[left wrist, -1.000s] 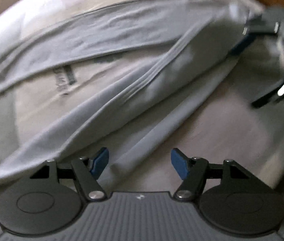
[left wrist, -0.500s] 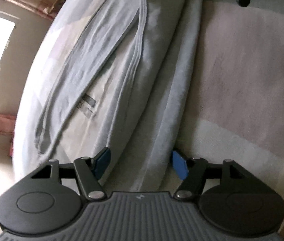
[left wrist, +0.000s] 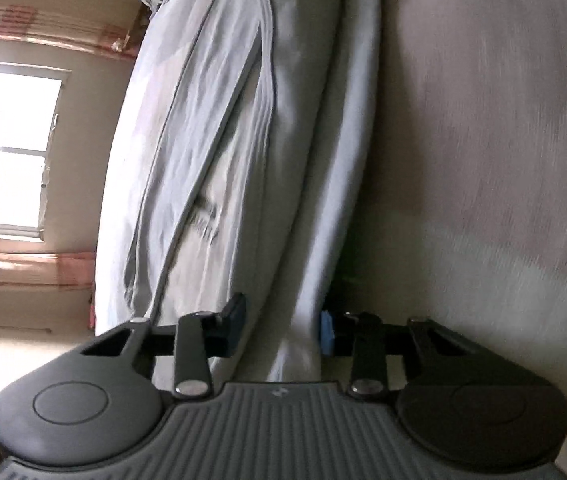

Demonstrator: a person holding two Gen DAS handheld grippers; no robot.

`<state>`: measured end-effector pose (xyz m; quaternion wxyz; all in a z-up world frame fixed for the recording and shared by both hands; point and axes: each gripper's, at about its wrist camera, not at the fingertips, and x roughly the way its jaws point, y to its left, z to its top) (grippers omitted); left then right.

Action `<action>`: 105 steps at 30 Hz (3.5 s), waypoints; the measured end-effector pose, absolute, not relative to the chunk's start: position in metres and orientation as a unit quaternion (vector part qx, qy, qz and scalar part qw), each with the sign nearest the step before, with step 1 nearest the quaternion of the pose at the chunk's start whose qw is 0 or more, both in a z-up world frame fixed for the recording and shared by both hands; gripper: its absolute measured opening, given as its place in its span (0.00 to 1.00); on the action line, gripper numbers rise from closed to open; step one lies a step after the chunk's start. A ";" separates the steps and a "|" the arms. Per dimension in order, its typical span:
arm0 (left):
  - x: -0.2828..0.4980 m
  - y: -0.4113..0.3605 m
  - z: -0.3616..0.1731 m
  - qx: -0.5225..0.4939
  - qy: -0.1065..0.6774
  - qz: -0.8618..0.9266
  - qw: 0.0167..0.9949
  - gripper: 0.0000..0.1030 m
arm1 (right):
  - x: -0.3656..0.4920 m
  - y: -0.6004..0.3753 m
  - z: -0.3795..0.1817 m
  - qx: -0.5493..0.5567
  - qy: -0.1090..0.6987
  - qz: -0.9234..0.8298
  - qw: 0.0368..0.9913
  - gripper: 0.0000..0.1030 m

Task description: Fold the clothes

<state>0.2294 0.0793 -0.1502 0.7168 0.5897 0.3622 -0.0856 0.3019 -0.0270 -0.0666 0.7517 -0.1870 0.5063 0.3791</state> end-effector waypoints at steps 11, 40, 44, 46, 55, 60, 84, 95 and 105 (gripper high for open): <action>0.251 0.067 -0.140 0.521 0.404 -0.086 0.747 0.01 | 0.285 -0.006 -0.065 -0.239 0.476 0.408 0.741 1.00; 0.232 0.094 -0.132 0.534 0.420 -0.107 0.726 0.01 | 0.244 -0.007 -0.071 -0.379 0.377 0.425 0.731 0.88; 0.228 0.095 -0.132 0.539 0.419 -0.115 0.721 0.01 | 0.239 0.006 -0.072 -0.408 0.345 0.426 0.730 0.65; 0.232 0.096 -0.133 0.536 0.420 -0.111 0.724 0.01 | 0.236 0.020 -0.074 -0.429 0.319 0.434 0.725 0.54; 0.234 0.098 -0.133 0.531 0.422 -0.109 0.727 0.01 | 0.239 0.085 -0.094 -0.450 0.266 0.475 0.708 0.44; 0.227 0.098 -0.133 0.526 0.423 -0.106 0.730 0.02 | 0.245 0.068 -0.098 -0.454 0.279 0.439 0.723 0.44; 0.220 0.095 -0.135 0.534 0.407 -0.112 0.733 0.01 | 0.251 0.043 -0.114 -0.523 0.278 0.381 0.711 0.08; 0.191 0.112 -0.098 0.552 0.415 -0.161 0.705 0.01 | 0.243 0.037 -0.065 -0.398 0.388 0.492 0.670 0.08; 0.173 0.125 -0.114 0.546 0.468 -0.183 0.670 0.01 | 0.249 0.044 -0.071 -0.275 0.488 0.513 0.650 0.08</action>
